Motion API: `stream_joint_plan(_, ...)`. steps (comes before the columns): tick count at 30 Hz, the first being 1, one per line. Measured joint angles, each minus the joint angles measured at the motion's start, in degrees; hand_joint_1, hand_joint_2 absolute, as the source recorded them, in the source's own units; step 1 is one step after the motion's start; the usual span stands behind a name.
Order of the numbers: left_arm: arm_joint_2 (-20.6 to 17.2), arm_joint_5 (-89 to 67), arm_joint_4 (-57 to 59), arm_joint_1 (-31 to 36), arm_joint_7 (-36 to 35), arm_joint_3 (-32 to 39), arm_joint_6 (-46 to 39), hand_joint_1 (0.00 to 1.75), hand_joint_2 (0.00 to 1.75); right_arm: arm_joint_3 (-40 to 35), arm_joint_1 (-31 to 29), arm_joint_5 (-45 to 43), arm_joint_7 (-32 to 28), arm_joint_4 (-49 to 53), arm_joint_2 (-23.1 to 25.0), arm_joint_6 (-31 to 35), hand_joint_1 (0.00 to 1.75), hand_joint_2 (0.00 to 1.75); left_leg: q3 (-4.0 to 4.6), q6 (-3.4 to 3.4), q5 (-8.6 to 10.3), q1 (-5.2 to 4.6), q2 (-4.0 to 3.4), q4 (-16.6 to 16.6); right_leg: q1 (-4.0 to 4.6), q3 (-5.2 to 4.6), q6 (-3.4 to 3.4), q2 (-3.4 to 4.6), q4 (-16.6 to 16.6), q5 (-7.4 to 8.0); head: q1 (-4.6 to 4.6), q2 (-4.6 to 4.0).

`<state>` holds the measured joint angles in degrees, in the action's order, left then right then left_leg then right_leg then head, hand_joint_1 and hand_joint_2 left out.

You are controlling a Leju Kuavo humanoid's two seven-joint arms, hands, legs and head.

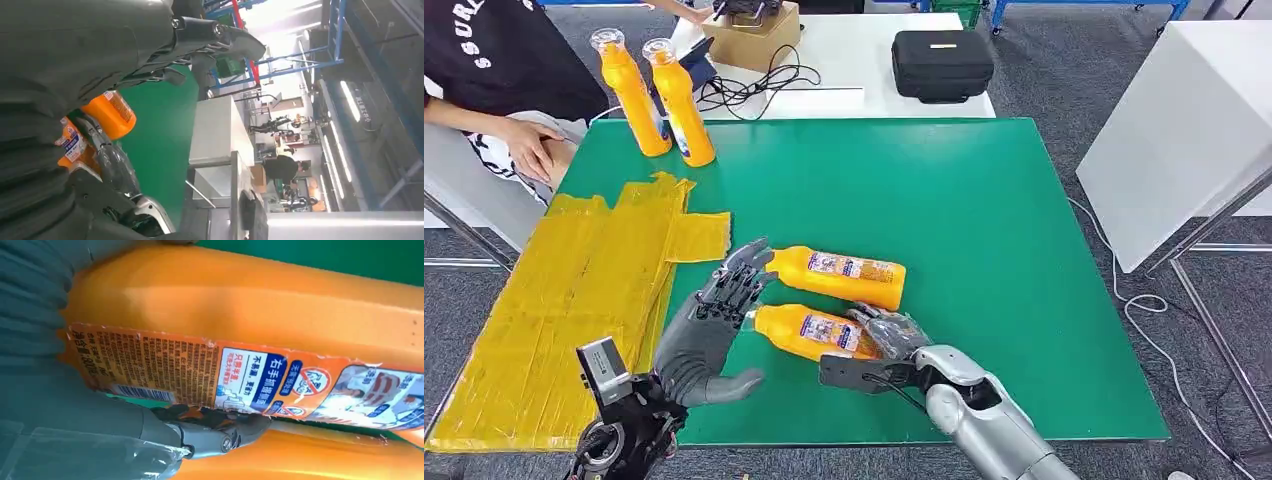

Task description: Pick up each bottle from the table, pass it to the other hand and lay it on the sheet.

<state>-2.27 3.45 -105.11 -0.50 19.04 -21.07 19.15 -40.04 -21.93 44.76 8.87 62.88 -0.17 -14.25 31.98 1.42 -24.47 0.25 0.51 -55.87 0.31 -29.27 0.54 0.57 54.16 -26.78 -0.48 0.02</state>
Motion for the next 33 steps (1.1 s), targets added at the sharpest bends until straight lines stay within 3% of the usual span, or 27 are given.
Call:
stream_joint_plan(1,0.0,0.0,0.02,0.0,0.0,0.0,0.0,0.0,1.75,0.0,0.0,0.0,0.0,0.0,0.0,0.0,0.0,1.75,0.0,0.0,0.0,0.0,0.0,0.0,0.0,-0.01,0.0,0.0,0.0,0.0,-0.02,0.0)
stream_joint_plan(13,0.13,0.0,0.0,0.0,-0.17,0.0,-0.02,0.0,1.75,0.0,-0.89,0.37,0.09,-1.57,0.41,-1.33,0.0,1.75,-0.04,0.0,0.0,0.0,-0.02,0.0,0.01,0.04,0.0,0.0,0.0,0.0,0.0,0.0)
stream_joint_plan(14,0.13,-0.02,0.02,0.01,-0.2,0.0,-0.02,0.0,1.75,-0.04,-1.15,0.37,-0.07,-2.01,0.5,-1.36,1.19,1.75,-0.05,0.0,0.0,0.01,-0.02,0.0,0.01,0.05,0.0,0.0,0.0,0.0,-0.02,0.0)
stream_joint_plan(15,0.15,0.0,0.0,0.0,-0.22,0.0,0.02,0.0,1.75,-0.07,-1.38,0.35,-0.13,-2.38,0.68,-1.38,1.66,1.75,-0.07,0.0,0.0,0.01,-0.03,0.01,0.02,0.06,0.0,0.01,0.0,0.0,0.0,0.0)
stream_joint_plan(16,0.15,0.0,0.0,0.0,-0.24,0.0,0.04,0.0,1.75,-0.13,-1.59,0.28,-0.2,-2.64,0.76,-1.53,1.75,1.75,-0.09,0.0,0.0,0.01,-0.03,0.01,0.02,0.08,0.0,0.01,0.0,0.0,-0.02,0.0)
stream_joint_plan(33,0.28,-1.9,-0.22,-0.04,0.87,0.0,-1.62,0.0,1.75,-1.33,-3.06,-1.03,-0.83,-4.87,1.55,-0.24,1.75,1.75,-0.32,0.0,0.0,0.01,-0.07,0.01,0.03,0.29,-0.02,0.11,0.0,0.01,0.0,0.0)
